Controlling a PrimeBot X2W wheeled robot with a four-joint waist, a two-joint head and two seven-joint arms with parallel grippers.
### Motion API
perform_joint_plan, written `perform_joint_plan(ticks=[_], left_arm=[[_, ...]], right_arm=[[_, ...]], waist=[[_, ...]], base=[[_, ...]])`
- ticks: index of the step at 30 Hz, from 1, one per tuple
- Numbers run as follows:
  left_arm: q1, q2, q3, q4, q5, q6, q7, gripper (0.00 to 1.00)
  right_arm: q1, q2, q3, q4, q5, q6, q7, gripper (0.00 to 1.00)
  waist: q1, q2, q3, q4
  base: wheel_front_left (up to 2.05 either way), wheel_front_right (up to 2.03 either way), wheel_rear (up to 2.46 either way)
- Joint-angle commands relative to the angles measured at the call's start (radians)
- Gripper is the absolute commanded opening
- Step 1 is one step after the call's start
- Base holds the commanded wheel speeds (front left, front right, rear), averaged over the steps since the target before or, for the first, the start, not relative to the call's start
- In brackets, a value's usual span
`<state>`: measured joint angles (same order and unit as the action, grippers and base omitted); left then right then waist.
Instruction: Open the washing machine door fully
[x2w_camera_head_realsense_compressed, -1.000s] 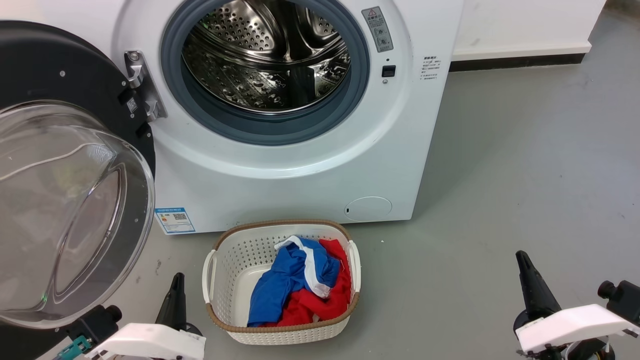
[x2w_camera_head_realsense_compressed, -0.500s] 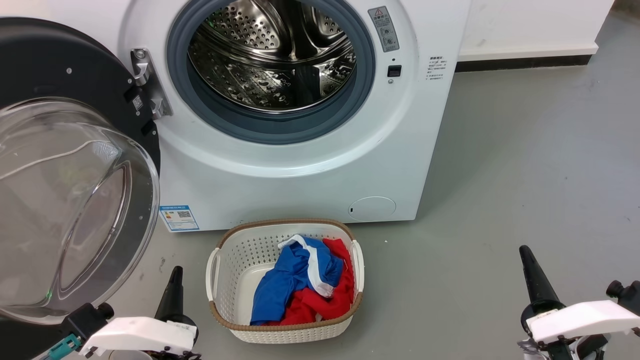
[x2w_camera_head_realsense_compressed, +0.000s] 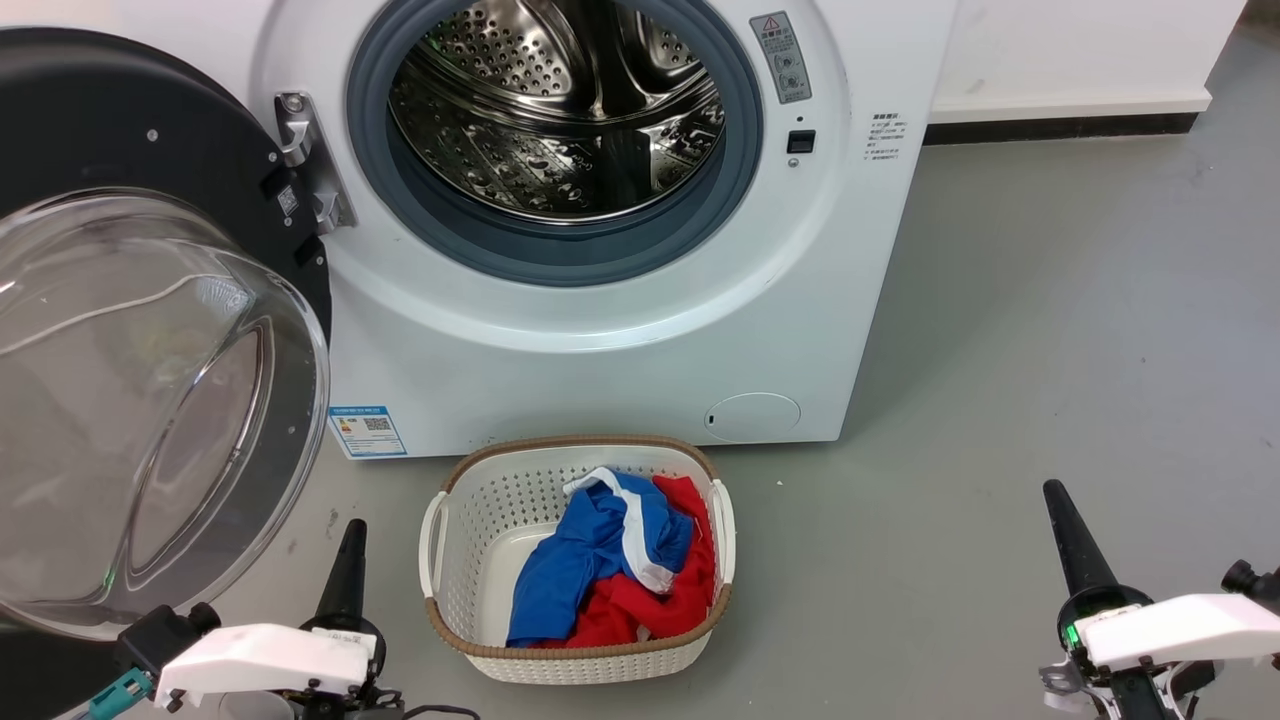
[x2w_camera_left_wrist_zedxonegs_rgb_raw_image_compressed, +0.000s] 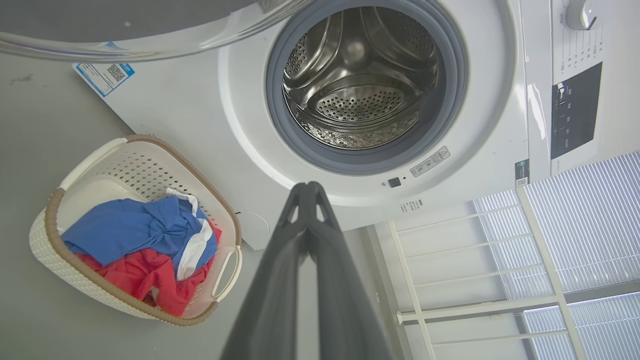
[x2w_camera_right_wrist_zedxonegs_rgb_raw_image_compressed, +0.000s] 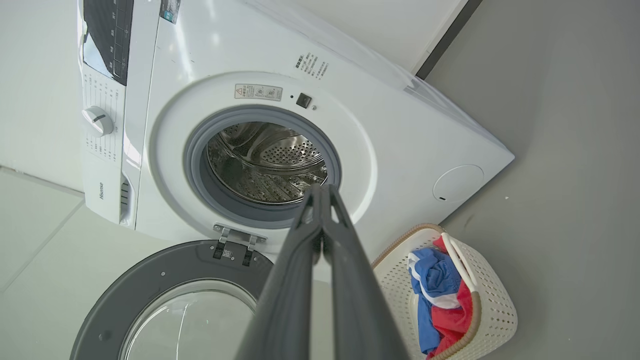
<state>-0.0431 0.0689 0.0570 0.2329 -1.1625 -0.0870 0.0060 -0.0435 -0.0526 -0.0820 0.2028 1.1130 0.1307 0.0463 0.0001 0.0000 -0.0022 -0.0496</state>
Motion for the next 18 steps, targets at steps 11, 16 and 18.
perform_joint_plan(ticks=[11,16,18], left_arm=[[-0.036,-0.003,0.018,-0.001,-0.121,-0.015,0.029,0.00],[-0.039,-0.005,0.024,0.001,-0.164,-0.020,0.040,0.00],[-0.042,-0.006,0.026,0.002,-0.180,-0.021,0.044,0.00]], right_arm=[[-0.035,0.002,-0.010,0.008,0.136,0.000,0.019,0.00],[-0.042,0.002,-0.014,0.012,0.182,0.000,0.025,0.00],[-0.044,0.002,-0.015,0.014,0.201,0.000,0.028,0.00]], waist=[[-0.0001,0.0000,0.001,0.010],[-0.0001,0.0000,0.002,0.015],[-0.0001,0.0000,0.002,0.016]], base=[[0.00,0.00,0.00],[0.00,0.00,0.00],[0.00,0.00,0.00]])
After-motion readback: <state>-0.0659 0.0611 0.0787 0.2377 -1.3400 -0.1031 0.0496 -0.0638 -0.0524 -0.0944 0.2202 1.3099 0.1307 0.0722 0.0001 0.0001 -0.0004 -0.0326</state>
